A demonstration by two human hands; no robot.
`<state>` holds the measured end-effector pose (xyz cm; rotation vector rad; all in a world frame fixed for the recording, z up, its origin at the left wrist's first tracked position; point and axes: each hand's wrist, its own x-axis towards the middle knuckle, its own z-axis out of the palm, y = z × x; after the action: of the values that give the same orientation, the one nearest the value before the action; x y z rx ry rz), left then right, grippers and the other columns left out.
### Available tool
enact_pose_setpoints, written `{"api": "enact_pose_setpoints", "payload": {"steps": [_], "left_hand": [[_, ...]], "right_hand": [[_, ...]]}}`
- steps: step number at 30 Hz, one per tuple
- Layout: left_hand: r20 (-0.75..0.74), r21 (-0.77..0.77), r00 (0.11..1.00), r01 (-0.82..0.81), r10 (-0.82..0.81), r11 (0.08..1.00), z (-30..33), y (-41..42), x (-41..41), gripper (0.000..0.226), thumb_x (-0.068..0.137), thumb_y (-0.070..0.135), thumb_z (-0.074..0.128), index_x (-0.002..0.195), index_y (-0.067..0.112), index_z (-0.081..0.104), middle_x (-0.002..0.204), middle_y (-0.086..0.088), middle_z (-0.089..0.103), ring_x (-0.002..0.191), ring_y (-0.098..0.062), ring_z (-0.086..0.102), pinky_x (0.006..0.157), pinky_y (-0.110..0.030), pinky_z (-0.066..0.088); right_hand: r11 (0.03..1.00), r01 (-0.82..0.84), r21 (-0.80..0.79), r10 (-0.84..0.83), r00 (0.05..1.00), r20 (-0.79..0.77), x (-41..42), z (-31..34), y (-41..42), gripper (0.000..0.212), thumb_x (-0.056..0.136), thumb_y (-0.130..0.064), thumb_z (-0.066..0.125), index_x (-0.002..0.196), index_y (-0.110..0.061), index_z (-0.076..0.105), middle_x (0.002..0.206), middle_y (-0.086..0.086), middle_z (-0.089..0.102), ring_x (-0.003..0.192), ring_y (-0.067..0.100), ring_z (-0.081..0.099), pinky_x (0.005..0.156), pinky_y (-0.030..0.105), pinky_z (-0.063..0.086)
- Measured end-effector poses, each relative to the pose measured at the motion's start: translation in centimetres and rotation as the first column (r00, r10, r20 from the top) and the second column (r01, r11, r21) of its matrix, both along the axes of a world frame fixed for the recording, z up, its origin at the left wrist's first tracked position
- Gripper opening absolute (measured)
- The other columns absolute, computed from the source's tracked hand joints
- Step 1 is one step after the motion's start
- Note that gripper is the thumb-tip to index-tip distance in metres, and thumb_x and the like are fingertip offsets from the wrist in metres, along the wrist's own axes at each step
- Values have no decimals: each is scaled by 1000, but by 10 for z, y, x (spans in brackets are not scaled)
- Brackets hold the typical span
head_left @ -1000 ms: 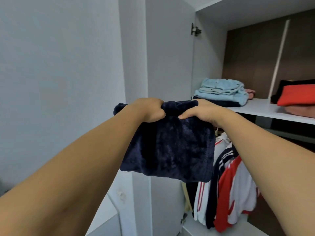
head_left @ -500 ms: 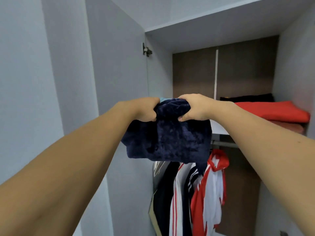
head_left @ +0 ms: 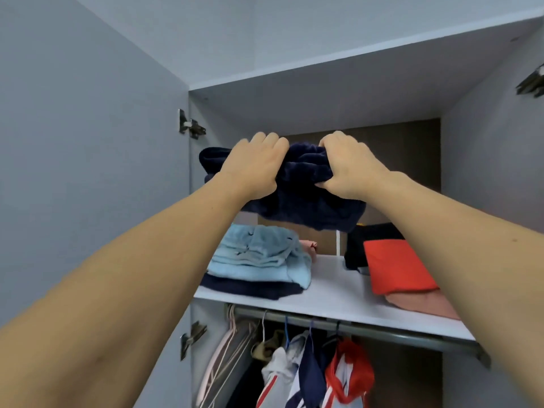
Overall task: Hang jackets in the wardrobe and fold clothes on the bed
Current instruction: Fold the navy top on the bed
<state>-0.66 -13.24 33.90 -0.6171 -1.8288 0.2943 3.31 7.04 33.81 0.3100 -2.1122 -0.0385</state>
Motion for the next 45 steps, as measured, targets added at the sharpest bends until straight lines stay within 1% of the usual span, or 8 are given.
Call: {"api": "enact_pose_setpoints", "payload": {"steps": [6, 19, 25, 30, 35, 38, 42, 45], "left_hand": [[-200, -71, 979, -55, 40, 996, -3, 33, -96, 35, 67, 8, 57, 100, 10, 44, 95, -8, 50, 83, -29, 46, 61, -36, 24], [-216, -171, 976, -41, 3, 984, -33, 43, -339, 41, 76, 13, 63, 110, 14, 40, 101, -6, 50, 87, -25, 45, 63, -33, 25], [186, -188, 979, -53, 88, 981, -71, 39, -420, 48, 81, 42, 64, 119, 19, 45, 118, -4, 42, 108, -25, 39, 74, -36, 35], [855, 31, 517, 46, -50, 998, -103, 32, -457, 24, 82, 25, 67, 79, 20, 43, 99, -2, 51, 88, -23, 48, 77, -36, 44], [874, -36, 486, 23, 20, 999, -81, 40, -452, 18, 73, 31, 64, 83, 22, 52, 87, -1, 60, 77, -23, 57, 74, -40, 52], [929, -15, 369, -59, 36, 998, -61, 49, -451, 32, 66, 26, 62, 96, 23, 52, 95, -2, 58, 84, -25, 57, 76, -38, 51], [919, 114, 387, -71, -78, 991, -38, 65, -466, 22, 77, 16, 48, 99, 16, 50, 98, -11, 48, 73, -23, 41, 60, -31, 35], [870, 72, 491, -42, -42, 997, -40, 82, -492, 39, 99, 29, 40, 135, 21, 49, 141, -7, 47, 122, -28, 47, 102, -38, 36]], "right_hand": [[993, 107, 56, -105, 994, -42, -93, -7, 25, 44, 74, -26, 71, 108, -14, 45, 111, 4, 50, 111, 29, 49, 114, 52, 22], [984, 135, 114, -130, 990, -53, -318, -49, 35, 41, 72, -29, 74, 93, -20, 40, 86, -3, 52, 85, 25, 58, 90, 39, 43], [925, 264, 275, -287, 957, 46, -394, -98, 32, 55, 74, -29, 71, 120, -13, 44, 117, 5, 54, 107, 26, 52, 99, 40, 35], [919, 219, 328, -307, 920, 244, -422, -136, 26, 51, 78, -15, 59, 124, -14, 37, 121, 6, 50, 107, 26, 47, 94, 40, 35], [992, 119, -36, -60, 715, 696, -415, -92, 43, 49, 64, -51, 70, 96, -31, 40, 105, -3, 49, 93, 23, 46, 80, 40, 44], [865, 82, -494, 269, 756, 596, -425, -67, 51, 30, 72, -52, 57, 90, -27, 55, 100, 0, 62, 91, 23, 58, 79, 38, 44], [918, 340, -205, -180, 817, 548, -465, -58, 66, 54, 95, -51, 31, 138, -23, 45, 148, 8, 41, 133, 33, 38, 105, 46, 30], [870, 434, -234, -144, 678, 721, -496, -60, 78, 71, 92, -59, 30, 155, -30, 13, 164, 4, 5, 150, 30, 5, 118, 51, 7]]}}
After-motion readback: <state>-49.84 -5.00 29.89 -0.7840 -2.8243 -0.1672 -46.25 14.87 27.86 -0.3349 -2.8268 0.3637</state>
